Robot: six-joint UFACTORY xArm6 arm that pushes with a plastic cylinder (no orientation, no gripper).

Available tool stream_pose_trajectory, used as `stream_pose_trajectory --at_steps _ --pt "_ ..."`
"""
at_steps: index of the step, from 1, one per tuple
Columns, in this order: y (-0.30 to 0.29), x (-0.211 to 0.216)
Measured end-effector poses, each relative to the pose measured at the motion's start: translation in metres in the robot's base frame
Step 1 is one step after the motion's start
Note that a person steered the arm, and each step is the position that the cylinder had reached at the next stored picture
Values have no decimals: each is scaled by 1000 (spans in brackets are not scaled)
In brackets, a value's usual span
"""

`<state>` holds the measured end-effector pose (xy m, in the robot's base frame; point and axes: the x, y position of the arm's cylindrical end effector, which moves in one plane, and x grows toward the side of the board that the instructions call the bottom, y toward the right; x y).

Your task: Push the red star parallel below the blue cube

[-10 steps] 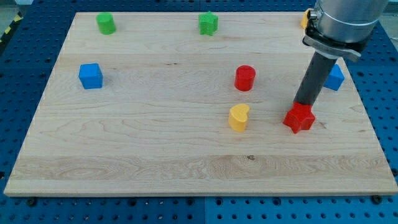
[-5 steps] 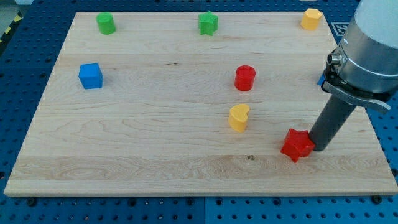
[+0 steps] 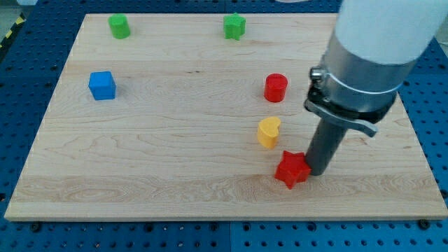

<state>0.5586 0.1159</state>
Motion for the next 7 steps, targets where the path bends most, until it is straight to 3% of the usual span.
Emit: stream_pose_trajectory --at_steps 7 --pt "-137 34"
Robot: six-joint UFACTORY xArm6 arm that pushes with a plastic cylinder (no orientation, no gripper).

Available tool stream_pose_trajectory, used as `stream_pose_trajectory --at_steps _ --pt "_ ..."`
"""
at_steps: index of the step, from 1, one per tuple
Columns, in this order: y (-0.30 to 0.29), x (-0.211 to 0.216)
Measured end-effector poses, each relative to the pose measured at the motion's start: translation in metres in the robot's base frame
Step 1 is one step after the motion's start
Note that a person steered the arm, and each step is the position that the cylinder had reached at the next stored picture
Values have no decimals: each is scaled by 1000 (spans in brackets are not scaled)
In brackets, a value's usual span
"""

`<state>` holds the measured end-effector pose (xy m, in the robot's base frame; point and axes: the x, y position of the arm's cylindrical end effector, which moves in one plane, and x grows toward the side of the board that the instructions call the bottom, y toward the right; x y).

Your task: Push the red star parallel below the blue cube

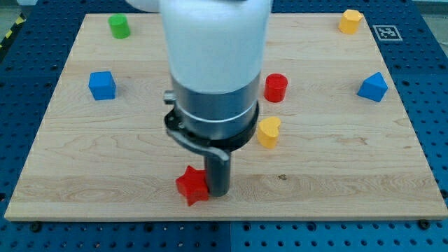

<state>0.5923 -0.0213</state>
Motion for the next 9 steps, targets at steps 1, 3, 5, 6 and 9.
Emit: stream_pose_trajectory --at_steps 1,3,5,6,9 --pt "-20 12" --pt "-58 13" --pt "-98 13" --pt "-113 13" --pt "-121 2"
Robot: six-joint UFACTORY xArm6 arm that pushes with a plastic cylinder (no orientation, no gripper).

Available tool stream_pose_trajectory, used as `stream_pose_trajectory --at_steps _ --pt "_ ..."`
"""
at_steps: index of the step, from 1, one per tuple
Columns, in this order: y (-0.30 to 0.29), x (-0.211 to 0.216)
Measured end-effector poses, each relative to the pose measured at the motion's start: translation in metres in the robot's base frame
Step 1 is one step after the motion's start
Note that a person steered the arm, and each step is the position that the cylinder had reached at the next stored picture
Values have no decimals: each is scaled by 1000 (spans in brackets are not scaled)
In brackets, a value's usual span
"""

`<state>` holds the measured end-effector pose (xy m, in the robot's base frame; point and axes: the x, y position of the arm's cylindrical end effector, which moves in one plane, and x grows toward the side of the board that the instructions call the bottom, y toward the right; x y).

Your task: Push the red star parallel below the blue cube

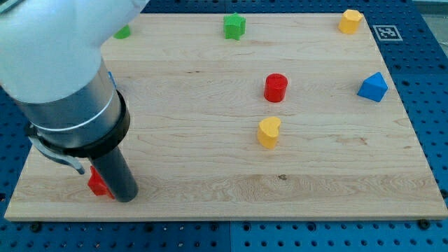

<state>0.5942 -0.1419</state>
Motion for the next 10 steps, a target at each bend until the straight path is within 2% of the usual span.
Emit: stream_pose_trajectory --at_steps 4,8,9,10 --pt "-11 -21" --pt "-34 -21" --pt "-10 -33" --pt "39 -66"
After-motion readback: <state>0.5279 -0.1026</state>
